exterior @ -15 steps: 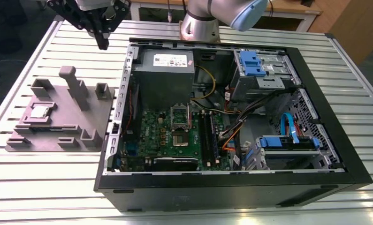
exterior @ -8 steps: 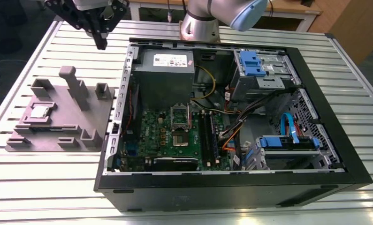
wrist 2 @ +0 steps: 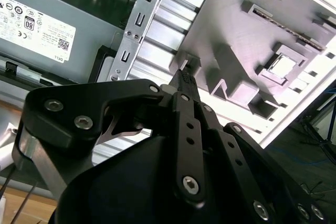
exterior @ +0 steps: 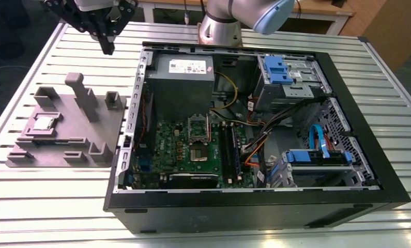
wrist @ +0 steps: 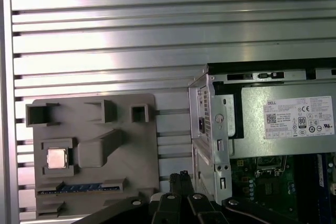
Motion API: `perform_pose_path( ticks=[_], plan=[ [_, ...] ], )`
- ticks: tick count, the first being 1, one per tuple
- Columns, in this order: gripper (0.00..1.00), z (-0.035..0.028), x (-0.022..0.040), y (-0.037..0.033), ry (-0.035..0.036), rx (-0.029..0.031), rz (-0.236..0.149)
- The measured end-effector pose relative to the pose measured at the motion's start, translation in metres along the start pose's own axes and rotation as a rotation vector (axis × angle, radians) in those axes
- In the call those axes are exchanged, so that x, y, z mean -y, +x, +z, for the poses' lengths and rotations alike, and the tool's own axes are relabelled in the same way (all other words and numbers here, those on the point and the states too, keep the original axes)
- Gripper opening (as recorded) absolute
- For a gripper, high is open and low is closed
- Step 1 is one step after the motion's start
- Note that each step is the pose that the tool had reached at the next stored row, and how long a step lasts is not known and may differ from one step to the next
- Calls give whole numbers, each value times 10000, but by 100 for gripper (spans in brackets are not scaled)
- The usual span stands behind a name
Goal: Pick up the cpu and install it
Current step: 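Reach for the cpu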
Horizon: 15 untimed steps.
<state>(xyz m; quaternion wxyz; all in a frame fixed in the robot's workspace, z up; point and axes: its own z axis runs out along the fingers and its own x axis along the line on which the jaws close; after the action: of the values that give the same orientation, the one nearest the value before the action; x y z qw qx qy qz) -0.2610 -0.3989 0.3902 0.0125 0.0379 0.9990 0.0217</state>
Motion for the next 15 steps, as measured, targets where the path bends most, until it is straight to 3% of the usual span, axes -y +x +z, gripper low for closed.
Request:
perform_pose_path(
  ticks=[15],
  plan=[
    [10,3,6,76,0,-1,0]
  ],
)
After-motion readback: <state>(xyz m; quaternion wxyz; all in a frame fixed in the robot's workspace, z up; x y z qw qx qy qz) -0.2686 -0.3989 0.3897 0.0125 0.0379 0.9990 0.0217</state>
